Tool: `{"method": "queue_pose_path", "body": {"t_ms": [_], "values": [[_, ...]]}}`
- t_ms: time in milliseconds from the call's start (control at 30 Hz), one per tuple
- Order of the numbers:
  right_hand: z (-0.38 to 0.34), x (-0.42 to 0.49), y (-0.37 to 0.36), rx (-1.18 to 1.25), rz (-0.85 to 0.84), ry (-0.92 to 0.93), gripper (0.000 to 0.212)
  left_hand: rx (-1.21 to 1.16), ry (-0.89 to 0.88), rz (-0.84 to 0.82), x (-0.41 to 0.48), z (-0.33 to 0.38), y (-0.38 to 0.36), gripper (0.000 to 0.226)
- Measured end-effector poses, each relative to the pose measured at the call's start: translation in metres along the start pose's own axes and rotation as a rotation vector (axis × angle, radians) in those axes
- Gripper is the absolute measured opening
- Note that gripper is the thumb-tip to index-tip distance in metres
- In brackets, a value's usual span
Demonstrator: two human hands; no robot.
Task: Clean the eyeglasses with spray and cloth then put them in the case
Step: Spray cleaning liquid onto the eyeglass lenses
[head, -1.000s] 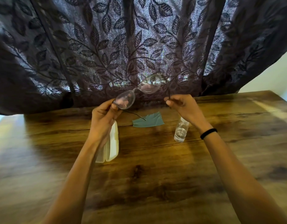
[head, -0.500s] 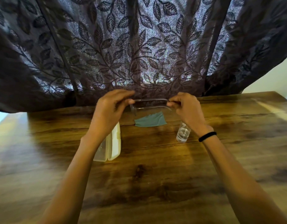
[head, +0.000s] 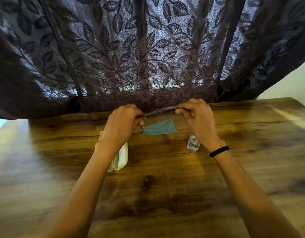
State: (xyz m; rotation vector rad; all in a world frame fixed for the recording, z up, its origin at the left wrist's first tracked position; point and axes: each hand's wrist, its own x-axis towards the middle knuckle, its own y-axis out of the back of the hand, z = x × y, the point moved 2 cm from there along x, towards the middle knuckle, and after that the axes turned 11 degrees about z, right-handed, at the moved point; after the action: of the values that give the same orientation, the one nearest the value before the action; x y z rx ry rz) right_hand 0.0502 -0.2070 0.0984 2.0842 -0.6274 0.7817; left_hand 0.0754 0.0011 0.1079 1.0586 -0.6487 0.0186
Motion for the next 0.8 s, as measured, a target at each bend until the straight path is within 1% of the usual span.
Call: {"method": "queue_pose_path", "body": {"t_ms": [67,167,300,367,433,567,667,733,800], "values": [[0.001,-0.001,-0.001,0.012,0.014,0.006,0.01,-0.023,0.006,0.015,-0.001,-0.001,-0.001,0.023],[0.002,-0.002,0.001,0.042,0.045,0.0,0.014,-0.079,0.002,0.104,-0.005,-0.004,-0.003,0.019],[0.015,-0.013,0.006,0.07,0.094,-0.092,0.028,-0.146,0.054,0.24,-0.01,-0.015,-0.006,0.017],[0.025,-0.024,0.009,0.082,0.121,-0.15,0.036,-0.22,0.095,0.292,-0.012,-0.021,-0.008,0.017],[0.033,-0.036,0.01,0.086,0.114,-0.206,0.044,-0.323,0.173,0.336,-0.015,-0.026,-0.012,0.017],[0.046,-0.062,0.005,0.172,0.042,-0.306,0.057,-0.59,0.366,0.35,-0.023,-0.036,-0.022,0.019],[0.052,-0.072,-0.001,0.253,-0.009,-0.376,0.068,-0.728,0.442,0.351,-0.026,-0.038,-0.027,0.023],[0.052,-0.075,-0.004,0.29,0.01,-0.364,0.067,-0.778,0.463,0.366,-0.027,-0.038,-0.029,0.023],[0.048,-0.075,-0.005,0.339,0.071,-0.332,0.063,-0.805,0.461,0.391,-0.027,-0.035,-0.031,0.024]]}}
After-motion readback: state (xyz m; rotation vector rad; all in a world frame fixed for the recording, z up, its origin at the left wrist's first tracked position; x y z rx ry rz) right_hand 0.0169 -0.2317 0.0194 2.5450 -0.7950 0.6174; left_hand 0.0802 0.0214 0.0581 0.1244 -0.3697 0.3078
